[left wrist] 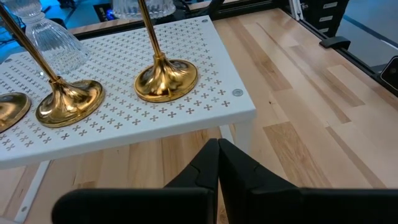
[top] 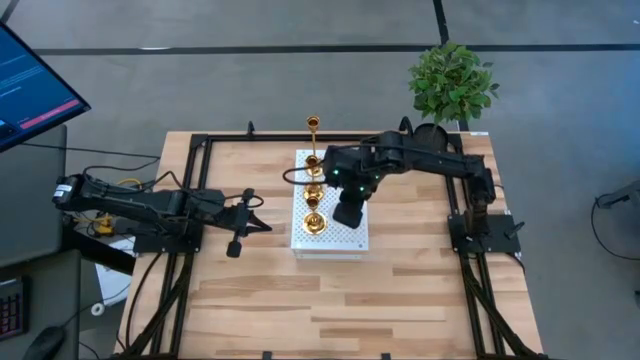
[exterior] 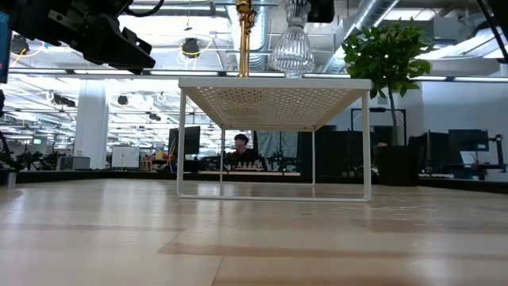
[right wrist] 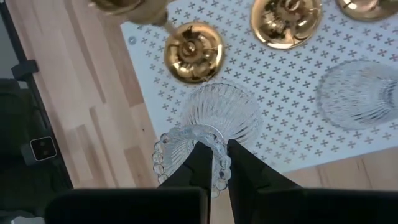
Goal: Pick & Place candle stick holders
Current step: Put the transparent candle holder on the shelf aligned with the other transparent candle holder
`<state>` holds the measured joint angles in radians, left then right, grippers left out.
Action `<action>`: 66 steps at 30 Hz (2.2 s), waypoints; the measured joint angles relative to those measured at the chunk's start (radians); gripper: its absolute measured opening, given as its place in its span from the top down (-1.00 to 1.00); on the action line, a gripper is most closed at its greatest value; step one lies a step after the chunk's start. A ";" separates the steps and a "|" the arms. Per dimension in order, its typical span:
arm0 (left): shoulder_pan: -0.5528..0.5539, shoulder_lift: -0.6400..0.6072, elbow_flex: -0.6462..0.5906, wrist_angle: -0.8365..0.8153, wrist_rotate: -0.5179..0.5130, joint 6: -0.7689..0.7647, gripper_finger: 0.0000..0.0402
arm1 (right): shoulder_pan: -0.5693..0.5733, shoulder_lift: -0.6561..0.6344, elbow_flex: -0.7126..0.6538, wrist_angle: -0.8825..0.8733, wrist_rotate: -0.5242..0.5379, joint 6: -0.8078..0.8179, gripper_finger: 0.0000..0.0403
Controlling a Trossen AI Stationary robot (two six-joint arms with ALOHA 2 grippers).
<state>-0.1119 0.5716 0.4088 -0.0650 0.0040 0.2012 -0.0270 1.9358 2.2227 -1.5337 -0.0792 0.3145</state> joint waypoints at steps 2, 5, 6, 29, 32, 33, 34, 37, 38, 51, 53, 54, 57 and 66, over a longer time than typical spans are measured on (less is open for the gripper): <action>0.000 0.000 0.000 0.000 0.000 0.000 0.96 | -0.009 0.000 -0.006 0.003 0.000 -0.007 0.93; 0.000 0.000 0.000 0.000 0.000 0.000 0.96 | -0.010 0.000 -0.036 0.001 -0.001 -0.011 0.93; 0.000 0.000 0.000 0.000 0.000 0.000 0.96 | -0.009 0.000 -0.047 0.000 -0.001 -0.011 0.93; 0.000 0.000 0.000 -0.001 0.000 0.000 0.96 | -0.028 -0.001 -0.118 0.057 -0.026 -0.054 0.93; 0.000 0.000 0.000 -0.001 0.000 0.000 0.96 | -0.026 -0.001 -0.118 0.052 -0.025 -0.052 0.93; 0.000 0.000 0.000 -0.001 0.000 0.000 0.96 | -0.026 -0.001 -0.118 0.053 -0.025 -0.050 0.93; 0.000 0.000 0.000 -0.001 0.000 0.000 0.96 | -0.026 -0.001 -0.118 0.053 -0.025 -0.045 0.93; 0.000 0.000 0.000 -0.001 0.000 0.000 0.96 | -0.026 -0.001 -0.118 0.053 -0.008 -0.026 0.93; 0.000 0.000 0.000 -0.001 0.000 0.000 0.96 | -0.026 -0.001 -0.118 0.053 -0.001 -0.022 0.93; 0.000 0.000 0.000 -0.001 0.000 0.000 0.96 | -0.019 -0.001 -0.118 0.049 -0.002 0.086 0.93; 0.000 0.000 0.000 -0.001 0.000 0.000 0.96 | -0.018 -0.001 -0.118 0.048 -0.001 0.091 0.93; 0.000 0.000 0.000 -0.001 0.000 0.000 0.96 | -0.015 -0.001 -0.118 0.048 0.000 0.096 0.93; 0.000 0.000 0.000 -0.001 0.000 0.000 0.96 | -0.013 0.000 -0.118 0.047 0.000 0.098 0.93; 0.000 0.000 0.000 -0.001 0.000 0.000 0.96 | -0.013 0.000 -0.118 0.048 0.002 0.122 0.93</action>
<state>-0.1120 0.5713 0.4088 -0.0658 0.0039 0.2012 -0.0402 1.9354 2.1044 -1.4853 -0.0776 0.4366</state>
